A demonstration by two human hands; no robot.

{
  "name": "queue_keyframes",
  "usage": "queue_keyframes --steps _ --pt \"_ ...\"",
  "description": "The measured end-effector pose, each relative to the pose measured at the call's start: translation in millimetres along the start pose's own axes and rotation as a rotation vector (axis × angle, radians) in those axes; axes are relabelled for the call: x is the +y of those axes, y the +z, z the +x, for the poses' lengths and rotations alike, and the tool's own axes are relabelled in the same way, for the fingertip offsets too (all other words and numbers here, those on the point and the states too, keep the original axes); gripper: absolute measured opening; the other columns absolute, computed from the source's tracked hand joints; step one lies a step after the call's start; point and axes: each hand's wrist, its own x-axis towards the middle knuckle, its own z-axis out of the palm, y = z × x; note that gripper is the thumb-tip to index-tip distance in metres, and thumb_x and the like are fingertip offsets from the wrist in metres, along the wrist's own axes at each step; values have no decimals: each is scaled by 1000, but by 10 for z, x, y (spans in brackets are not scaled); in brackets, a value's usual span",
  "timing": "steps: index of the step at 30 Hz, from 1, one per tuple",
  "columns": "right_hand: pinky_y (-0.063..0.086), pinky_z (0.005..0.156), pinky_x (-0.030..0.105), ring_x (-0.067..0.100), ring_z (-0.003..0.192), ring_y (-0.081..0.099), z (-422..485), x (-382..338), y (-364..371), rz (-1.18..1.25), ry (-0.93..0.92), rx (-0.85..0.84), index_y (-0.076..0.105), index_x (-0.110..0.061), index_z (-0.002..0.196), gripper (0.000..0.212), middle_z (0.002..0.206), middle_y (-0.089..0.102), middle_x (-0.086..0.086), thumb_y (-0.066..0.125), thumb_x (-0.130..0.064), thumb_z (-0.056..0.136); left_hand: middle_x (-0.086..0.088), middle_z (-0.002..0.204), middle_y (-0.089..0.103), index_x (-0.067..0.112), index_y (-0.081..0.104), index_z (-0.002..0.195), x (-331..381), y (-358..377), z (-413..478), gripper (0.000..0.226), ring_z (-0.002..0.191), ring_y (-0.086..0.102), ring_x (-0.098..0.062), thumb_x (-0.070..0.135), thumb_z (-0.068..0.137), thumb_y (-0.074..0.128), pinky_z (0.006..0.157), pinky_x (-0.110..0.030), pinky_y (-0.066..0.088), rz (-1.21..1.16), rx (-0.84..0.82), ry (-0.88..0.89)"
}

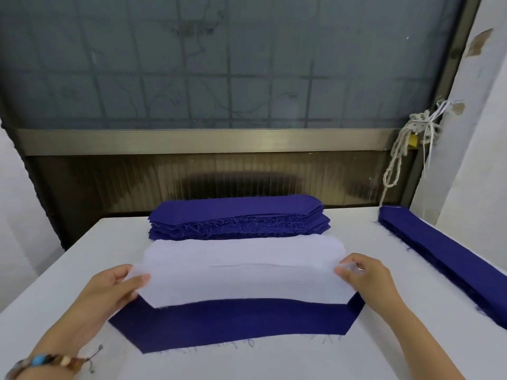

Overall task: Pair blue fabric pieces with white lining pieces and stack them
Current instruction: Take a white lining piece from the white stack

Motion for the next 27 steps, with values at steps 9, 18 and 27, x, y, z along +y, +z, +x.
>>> queue_keyframes --steps 9,18,27 --pt "44 61 24 18 70 59 -175 32 -62 -52 11 -73 66 -16 67 16 70 68 -1 71 -7 80 -7 68 66 4 70 80 -127 2 -103 7 52 52 -13 9 84 73 50 -13 42 306 -153 36" --pt "40 60 22 12 63 51 -227 27 -49 -177 -82 -123 63 -20 71 15 69 62 -2 71 -22 83 1 52 42 11 41 60 -168 19 -121 46 44 42 -10 34 83 73 44 -18 37 567 95 198" --pt "40 62 20 16 66 52 -202 54 -25 -118 -120 -83 62 -18 73 15 70 63 1 71 -18 85 -13 59 47 3 46 64 -210 14 -101 41 51 40 -11 29 91 63 53 -23 35 684 168 316"
